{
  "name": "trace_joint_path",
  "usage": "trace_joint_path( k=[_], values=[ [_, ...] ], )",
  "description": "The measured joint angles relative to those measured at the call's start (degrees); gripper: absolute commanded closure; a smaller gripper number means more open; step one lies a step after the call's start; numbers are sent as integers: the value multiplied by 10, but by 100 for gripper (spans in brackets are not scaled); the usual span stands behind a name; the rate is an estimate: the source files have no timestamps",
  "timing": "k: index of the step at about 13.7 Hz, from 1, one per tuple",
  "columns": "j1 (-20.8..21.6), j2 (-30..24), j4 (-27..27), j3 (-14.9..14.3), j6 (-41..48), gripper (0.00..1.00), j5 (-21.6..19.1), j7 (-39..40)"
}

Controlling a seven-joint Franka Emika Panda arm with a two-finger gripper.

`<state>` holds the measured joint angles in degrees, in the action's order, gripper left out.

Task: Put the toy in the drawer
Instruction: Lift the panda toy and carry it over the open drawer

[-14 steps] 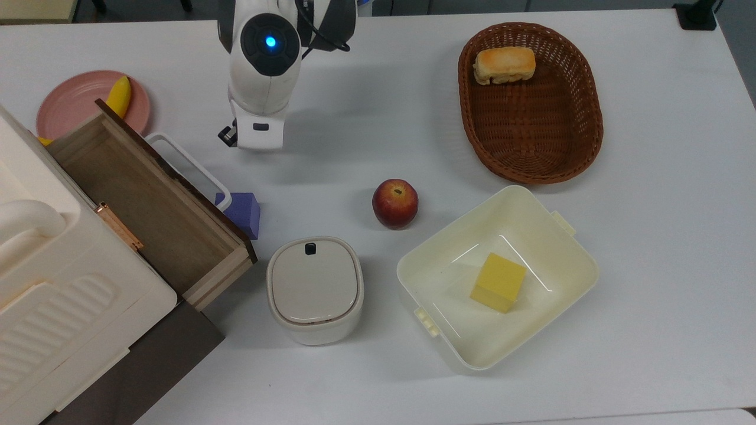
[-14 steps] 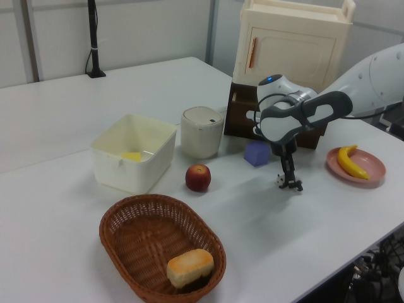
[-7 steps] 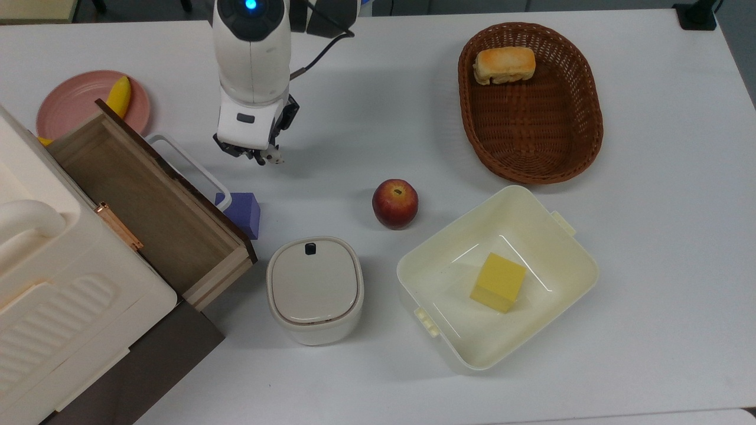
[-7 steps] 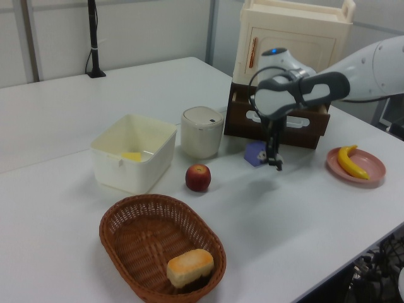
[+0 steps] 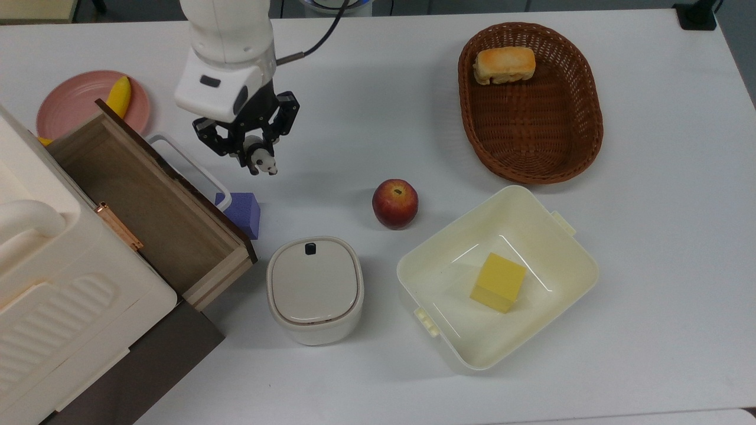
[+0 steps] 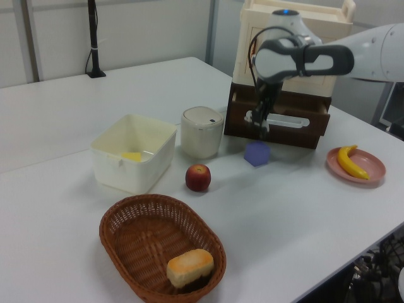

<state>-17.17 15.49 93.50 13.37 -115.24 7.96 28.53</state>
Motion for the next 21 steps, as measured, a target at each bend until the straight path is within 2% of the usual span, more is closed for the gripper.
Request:
trace_joint_path(
  k=[5,7,10,11,14,21],
  values=[
    [-13,-2,-32,-3,0,100,-33,-6],
    [-27,-2,-43,-8,-1,100,-62,-9],
    [-38,-4,-66,-49,-2,100,-102,-12],
    [-39,-4,-71,-66,-9,100,-104,-23],
    [-39,-3,-73,-87,-59,100,-104,-76],
    [-39,31,-72,-105,-108,100,-104,-107]
  ],
)
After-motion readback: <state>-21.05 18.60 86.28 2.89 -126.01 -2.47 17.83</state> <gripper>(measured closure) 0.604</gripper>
